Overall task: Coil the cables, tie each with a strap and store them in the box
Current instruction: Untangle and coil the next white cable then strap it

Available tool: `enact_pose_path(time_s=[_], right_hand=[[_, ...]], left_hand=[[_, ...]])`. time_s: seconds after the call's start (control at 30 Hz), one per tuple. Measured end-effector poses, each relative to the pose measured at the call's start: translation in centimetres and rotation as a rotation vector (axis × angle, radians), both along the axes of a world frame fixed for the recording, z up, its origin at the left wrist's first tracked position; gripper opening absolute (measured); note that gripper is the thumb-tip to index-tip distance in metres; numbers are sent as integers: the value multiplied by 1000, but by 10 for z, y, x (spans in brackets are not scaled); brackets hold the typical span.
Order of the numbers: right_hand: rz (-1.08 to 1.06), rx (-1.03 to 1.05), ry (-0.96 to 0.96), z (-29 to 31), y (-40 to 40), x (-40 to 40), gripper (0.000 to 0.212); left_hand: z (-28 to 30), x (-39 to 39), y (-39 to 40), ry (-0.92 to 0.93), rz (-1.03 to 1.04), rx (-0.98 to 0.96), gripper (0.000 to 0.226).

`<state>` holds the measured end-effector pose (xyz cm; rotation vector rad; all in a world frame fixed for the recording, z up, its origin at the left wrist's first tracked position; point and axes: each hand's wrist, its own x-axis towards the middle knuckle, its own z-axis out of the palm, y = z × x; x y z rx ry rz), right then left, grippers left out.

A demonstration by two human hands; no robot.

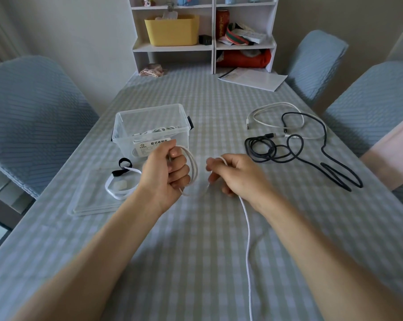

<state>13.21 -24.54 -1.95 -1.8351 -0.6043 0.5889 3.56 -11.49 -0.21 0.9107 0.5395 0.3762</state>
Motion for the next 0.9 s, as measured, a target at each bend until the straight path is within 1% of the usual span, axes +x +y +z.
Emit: enact_pose_path(time_s=[0.07, 0.13, 0.2, 0.23, 0.3, 0.37, 0.47, 0.57, 0.63, 0.73, 0.9], right_hand=[[-62, 75, 9, 1, 0, 1, 26], [-70, 164, 66, 5, -1, 3, 27], [-67, 222, 150, 10, -3, 4, 29], [-72, 235, 181, 13, -5, 5, 29], [-83, 254, 188, 18, -8, 6, 27], [-33, 266, 140, 22, -11, 6, 28], [183, 252, 78, 26, -16, -1, 28], [355, 118, -13, 27, -17, -7, 25], [394, 35, -57, 25, -15, -9, 27], [437, -39, -83, 23, -14, -11, 28], [505, -85, -11, 21, -13, -13, 27]], left_hand=[[0, -1, 1, 111, -99, 158, 43], [0, 0, -4, 213, -194, 390, 43], [-1, 1, -12, 292, -230, 611, 42], [-2, 2, -14, 325, -236, 681, 44], [-2, 2, -16, 361, -251, 739, 45], [-4, 3, -15, 372, -225, 721, 46], [-5, 5, -14, 372, -158, 668, 51], [-4, 5, -9, 270, -56, 483, 50], [-3, 5, -6, 214, 21, 376, 43], [-2, 5, -3, 175, 119, 275, 31], [3, 1, -1, 53, 112, 118, 25]])
